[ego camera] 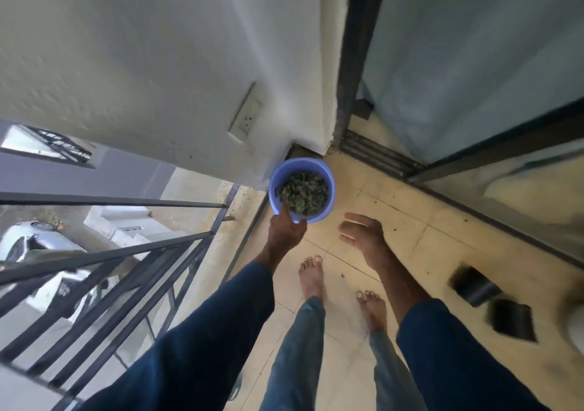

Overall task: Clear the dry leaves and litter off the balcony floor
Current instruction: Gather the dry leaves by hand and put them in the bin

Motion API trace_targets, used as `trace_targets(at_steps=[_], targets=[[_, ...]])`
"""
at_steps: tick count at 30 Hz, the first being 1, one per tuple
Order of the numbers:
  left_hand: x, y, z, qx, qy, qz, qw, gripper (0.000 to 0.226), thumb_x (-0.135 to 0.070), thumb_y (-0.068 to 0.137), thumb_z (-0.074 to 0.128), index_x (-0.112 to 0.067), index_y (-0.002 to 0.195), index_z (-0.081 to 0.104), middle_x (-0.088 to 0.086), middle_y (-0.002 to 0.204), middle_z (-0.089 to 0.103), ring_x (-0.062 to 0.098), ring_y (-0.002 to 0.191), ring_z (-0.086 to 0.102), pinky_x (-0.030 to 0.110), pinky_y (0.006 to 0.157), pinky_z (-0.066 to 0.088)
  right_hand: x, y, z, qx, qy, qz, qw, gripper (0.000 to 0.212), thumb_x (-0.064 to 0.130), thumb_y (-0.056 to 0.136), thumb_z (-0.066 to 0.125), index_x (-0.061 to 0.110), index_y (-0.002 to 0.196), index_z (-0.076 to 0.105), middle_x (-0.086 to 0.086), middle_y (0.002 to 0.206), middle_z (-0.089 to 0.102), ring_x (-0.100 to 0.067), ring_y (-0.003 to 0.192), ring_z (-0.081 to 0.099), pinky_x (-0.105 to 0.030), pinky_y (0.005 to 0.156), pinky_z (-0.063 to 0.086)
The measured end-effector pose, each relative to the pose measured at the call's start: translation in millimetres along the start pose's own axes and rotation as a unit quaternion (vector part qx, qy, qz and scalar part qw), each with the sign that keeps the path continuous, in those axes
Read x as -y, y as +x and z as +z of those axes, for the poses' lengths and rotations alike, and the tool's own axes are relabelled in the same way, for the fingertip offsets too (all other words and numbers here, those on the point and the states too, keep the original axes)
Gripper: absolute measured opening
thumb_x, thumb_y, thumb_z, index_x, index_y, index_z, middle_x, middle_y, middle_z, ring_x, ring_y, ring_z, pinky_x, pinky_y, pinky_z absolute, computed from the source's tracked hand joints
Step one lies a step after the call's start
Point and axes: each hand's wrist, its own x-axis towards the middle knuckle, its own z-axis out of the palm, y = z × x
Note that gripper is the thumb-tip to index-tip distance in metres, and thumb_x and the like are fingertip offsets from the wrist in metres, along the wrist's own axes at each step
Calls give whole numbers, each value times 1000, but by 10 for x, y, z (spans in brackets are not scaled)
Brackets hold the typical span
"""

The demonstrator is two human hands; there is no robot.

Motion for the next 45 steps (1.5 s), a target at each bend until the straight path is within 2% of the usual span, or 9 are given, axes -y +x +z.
trace_targets(at_steps=[4, 7, 11, 13, 23, 28, 30, 36, 45], targets=[[-393, -884, -263, 46, 73, 18, 996, 58, -33, 87, 57, 6, 130, 58, 30, 109, 68, 46, 106, 63, 41, 88, 47, 250, -1023, -380, -9, 43, -4, 999, 27, -6, 93, 59, -5, 119, 65, -17, 95, 71, -23, 80, 72, -32, 73, 60], [-690, -1448, -328, 137, 132, 1, 982, 29, -22, 95, 63, -5, 119, 65, 18, 117, 71, 35, 117, 63, 26, 90, 41, 347, -1725, -669, -5, 52, 0, 999, 23, -4, 96, 53, -4, 115, 67, -18, 96, 73, -22, 76, 75, -31, 69, 61], [-1118, -2292, -307, 197, 161, 24, 967, 4, -20, 94, 61, -18, 93, 64, 9, 115, 72, 27, 112, 66, 26, 89, 48, 251, -2528, -1081, -56, 93, 7, 994, 21, -2, 98, 53, -3, 109, 71, -22, 99, 73, -24, 75, 76, -31, 60, 60], [-1294, -2639, -215, 222, 182, 55, 956, 10, -17, 95, 58, -22, 86, 61, 7, 113, 72, 25, 111, 66, 25, 88, 48, 200, -2939, -1292, -84, 136, -5, 987, 21, -2, 98, 52, -3, 108, 71, -21, 98, 74, -26, 76, 75, -31, 61, 60], [-2140, -4004, 738, 291, 409, 210, 839, 32, -16, 98, 49, -3, 122, 67, 11, 130, 67, 29, 120, 62, 29, 96, 47, -717, -4469, -2601, -204, 276, -49, 938, 21, 11, 97, 63, -3, 111, 71, -23, 107, 74, -31, 87, 71, -33, 71, 58], [-2457, -4532, 1478, 324, 472, 257, 779, 34, -26, 102, 53, -6, 126, 68, 8, 133, 66, 29, 119, 63, 26, 99, 48, -1257, -5120, -3259, -263, 369, -81, 888, 22, 12, 95, 66, -3, 110, 71, -23, 106, 74, -30, 87, 71, -33, 72, 59], [-2546, -4804, 1802, 340, 470, 266, 770, 31, -31, 97, 61, -10, 119, 70, 8, 124, 70, 27, 108, 68, 36, 97, 56, -1541, -5424, -3475, -283, 404, -88, 865, 22, 14, 93, 69, -1, 109, 72, -22, 106, 74, -29, 87, 72, -34, 74, 60], [-2853, -5825, 2542, 396, 479, 321, 715, 14, -16, 96, 58, -7, 88, 66, 9, 88, 67, 20, 71, 63, 25, 58, 48, -2223, -6109, -4003, -355, 482, -107, 794, 22, 14, 95, 68, -1, 110, 71, -18, 99, 74, -28, 86, 70, -37, 79, 58], [-2851, -6999, 3631, 471, 530, 394, 585, 16, -14, 95, 59, -7, 87, 71, 12, 88, 72, 19, 72, 65, 21, 50, 49, -3013, -6651, -4459, -436, 600, -108, 662, 19, 11, 99, 59, 2, 111, 70, -17, 107, 75, -26, 93, 73, -32, 74, 59]])
